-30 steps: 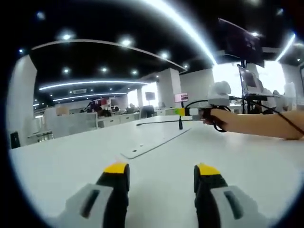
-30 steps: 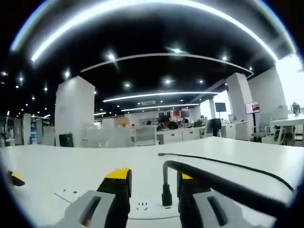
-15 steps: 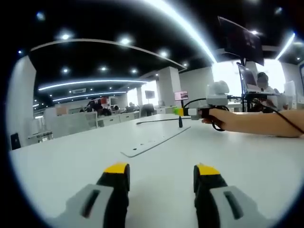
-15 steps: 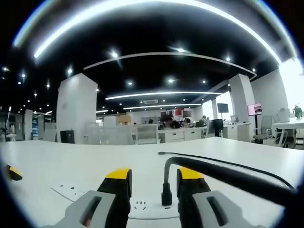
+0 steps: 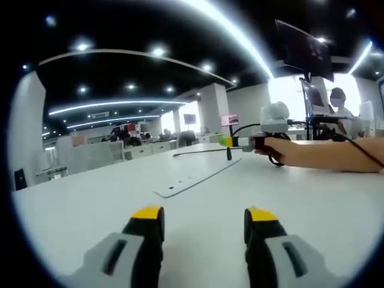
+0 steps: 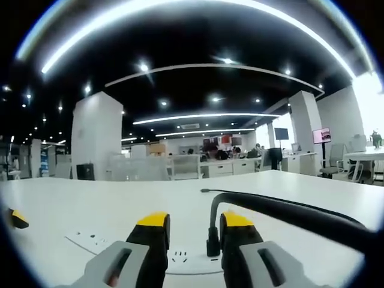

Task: Locate the USB plug end of the data cable currently connected to the USB port on the desk. Grip the plug, withdraw it from the port, and place it onto the desktop.

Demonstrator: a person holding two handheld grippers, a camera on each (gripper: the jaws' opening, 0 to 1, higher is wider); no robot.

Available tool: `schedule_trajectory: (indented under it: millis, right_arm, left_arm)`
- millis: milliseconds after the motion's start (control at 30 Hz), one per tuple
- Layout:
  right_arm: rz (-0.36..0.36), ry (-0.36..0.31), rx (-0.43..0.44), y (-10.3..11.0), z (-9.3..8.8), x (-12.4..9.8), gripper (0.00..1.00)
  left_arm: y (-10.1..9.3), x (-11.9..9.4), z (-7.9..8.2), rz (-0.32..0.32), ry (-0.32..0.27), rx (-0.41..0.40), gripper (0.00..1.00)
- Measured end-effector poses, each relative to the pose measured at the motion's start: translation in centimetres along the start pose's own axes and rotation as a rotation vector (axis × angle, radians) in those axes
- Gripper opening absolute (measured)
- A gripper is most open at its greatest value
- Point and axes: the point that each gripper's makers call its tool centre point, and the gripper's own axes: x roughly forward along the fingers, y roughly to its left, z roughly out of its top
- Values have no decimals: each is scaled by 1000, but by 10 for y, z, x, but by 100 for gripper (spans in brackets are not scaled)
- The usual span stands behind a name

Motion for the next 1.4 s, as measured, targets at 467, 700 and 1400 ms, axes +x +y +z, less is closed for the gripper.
schedule_trajectory:
  millis: [467,700,1400]
  right_arm:
    - [0,-8,25,-4,3,2,29]
    - [0,-11,17,-3,3,-2,27]
    - [-9,-13,13,-8,5,1,22]
  left_arm:
    - [-1,2,-2,3,12,7,53]
    - [-1,3,-3,1,14,11,53]
    - [1,4,-3,-1,23,23,53]
